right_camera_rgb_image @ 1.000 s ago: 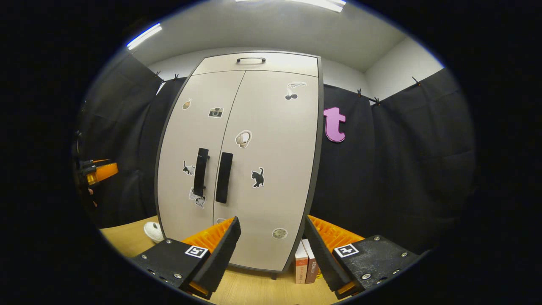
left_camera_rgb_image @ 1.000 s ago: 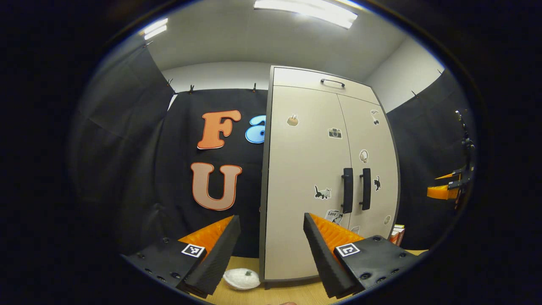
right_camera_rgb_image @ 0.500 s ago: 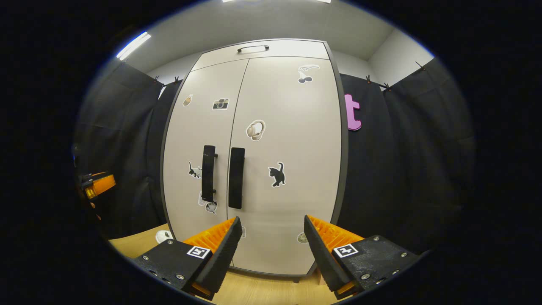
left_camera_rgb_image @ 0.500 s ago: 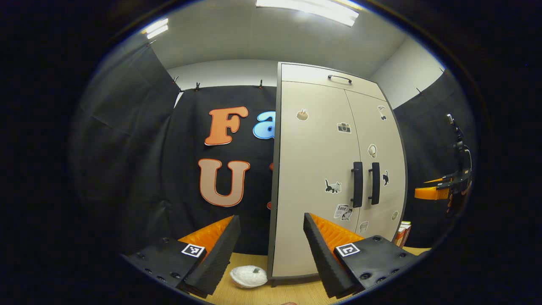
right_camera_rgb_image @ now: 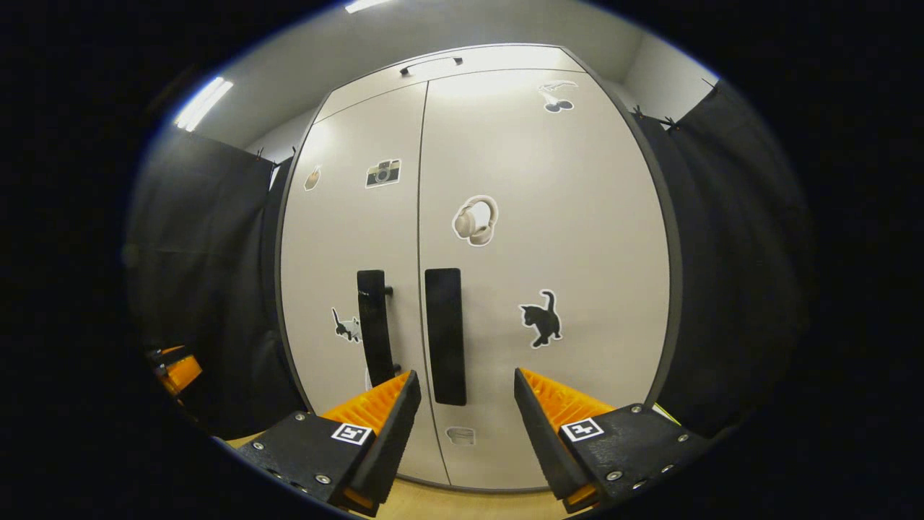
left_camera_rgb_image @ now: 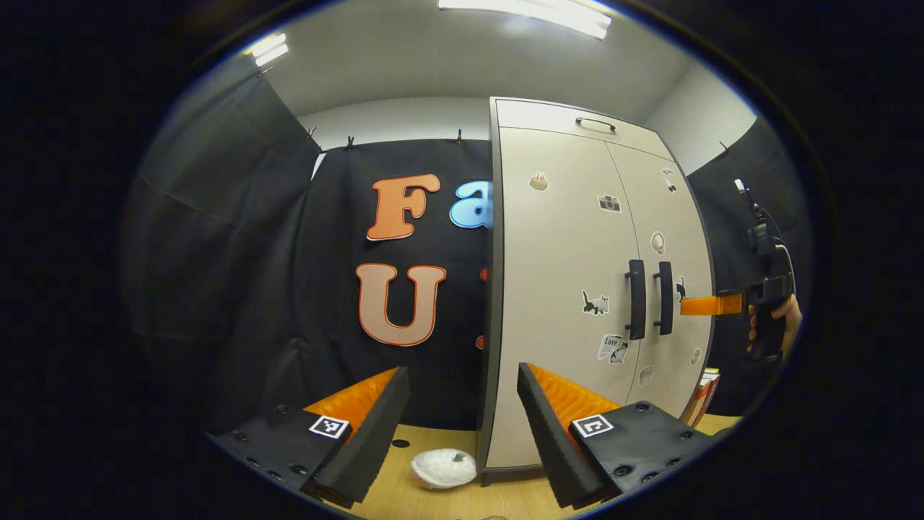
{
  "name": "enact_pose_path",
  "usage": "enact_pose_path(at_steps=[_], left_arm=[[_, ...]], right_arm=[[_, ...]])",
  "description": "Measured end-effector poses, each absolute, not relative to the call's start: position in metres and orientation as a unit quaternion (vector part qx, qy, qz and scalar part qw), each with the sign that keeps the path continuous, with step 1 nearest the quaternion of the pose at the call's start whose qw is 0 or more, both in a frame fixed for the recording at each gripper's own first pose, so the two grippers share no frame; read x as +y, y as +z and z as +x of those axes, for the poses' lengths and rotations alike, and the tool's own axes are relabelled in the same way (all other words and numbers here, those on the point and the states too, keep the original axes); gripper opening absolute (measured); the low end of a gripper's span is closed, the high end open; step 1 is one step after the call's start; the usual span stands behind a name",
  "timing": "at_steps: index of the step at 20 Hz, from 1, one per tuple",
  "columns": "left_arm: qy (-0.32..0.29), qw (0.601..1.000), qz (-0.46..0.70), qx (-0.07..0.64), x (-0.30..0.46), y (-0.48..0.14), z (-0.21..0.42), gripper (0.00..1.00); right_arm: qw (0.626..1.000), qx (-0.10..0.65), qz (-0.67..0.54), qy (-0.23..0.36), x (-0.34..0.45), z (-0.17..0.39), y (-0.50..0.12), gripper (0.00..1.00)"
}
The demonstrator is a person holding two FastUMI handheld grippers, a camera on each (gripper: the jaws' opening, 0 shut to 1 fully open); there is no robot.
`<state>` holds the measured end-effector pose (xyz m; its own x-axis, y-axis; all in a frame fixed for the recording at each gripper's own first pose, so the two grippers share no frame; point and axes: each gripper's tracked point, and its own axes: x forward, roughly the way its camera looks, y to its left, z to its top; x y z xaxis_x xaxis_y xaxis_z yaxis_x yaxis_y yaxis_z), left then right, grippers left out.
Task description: Open the right door of the double-door shoe cabinet with the right hand, and open the left door with the left hand.
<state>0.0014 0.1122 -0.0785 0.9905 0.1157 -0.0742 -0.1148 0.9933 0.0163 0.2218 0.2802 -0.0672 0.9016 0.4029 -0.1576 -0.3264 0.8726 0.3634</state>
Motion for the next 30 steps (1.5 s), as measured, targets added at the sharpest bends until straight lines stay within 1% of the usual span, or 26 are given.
enact_pose_path(at_steps=[3,5,12,19,21,22,23,24,25,27,28,29,30], left_arm=[[0.06,0.997,0.008,0.04,0.116,-0.084,0.0,0.96],[0.061,0.997,0.009,0.04,0.119,-0.086,0.0,0.96],[0.065,0.997,0.012,0.042,0.126,-0.09,-0.007,0.96],[0.073,0.996,0.009,0.04,0.133,-0.09,-0.009,0.96],[0.072,0.996,0.007,0.045,0.131,-0.092,-0.009,0.96],[0.072,0.996,0.005,0.047,0.13,-0.094,-0.009,0.97],[0.071,0.996,0.003,0.05,0.13,-0.095,-0.009,0.97],[0.072,0.996,0.003,0.053,0.129,-0.096,-0.011,0.97],[0.072,0.996,0.003,0.055,0.129,-0.097,-0.012,0.97],[0.073,0.996,0.0,0.058,0.128,-0.095,-0.013,0.96],[0.073,0.995,-0.004,0.06,0.127,-0.094,-0.014,0.96],[0.074,0.995,-0.009,0.066,0.125,-0.097,-0.016,0.96],[0.074,0.995,-0.013,0.07,0.123,-0.097,-0.018,0.96]], right_arm=[[0.967,0.113,0.157,0.165,0.285,0.24,-0.064,0.8],[0.967,0.118,0.159,0.159,0.292,0.245,-0.064,0.74],[0.978,0.118,0.128,0.119,0.297,0.266,-0.071,0.74],[0.977,0.115,0.145,0.103,0.295,0.277,-0.068,0.74],[0.978,0.113,0.142,0.101,0.298,0.277,-0.067,0.63],[0.979,0.113,0.141,0.1,0.301,0.276,-0.067,0.6],[0.979,0.112,0.141,0.098,0.303,0.276,-0.066,0.53],[0.978,0.115,0.145,0.101,0.306,0.275,-0.066,0.49],[0.976,0.116,0.155,0.1,0.306,0.276,-0.065,0.37],[0.972,0.125,0.17,0.105,0.306,0.275,-0.067,0.29],[0.97,0.129,0.173,0.109,0.306,0.275,-0.068,0.28],[0.97,0.129,0.174,0.112,0.306,0.274,-0.068,0.23],[0.969,0.129,0.175,0.114,0.306,0.274,-0.068,0.22]])
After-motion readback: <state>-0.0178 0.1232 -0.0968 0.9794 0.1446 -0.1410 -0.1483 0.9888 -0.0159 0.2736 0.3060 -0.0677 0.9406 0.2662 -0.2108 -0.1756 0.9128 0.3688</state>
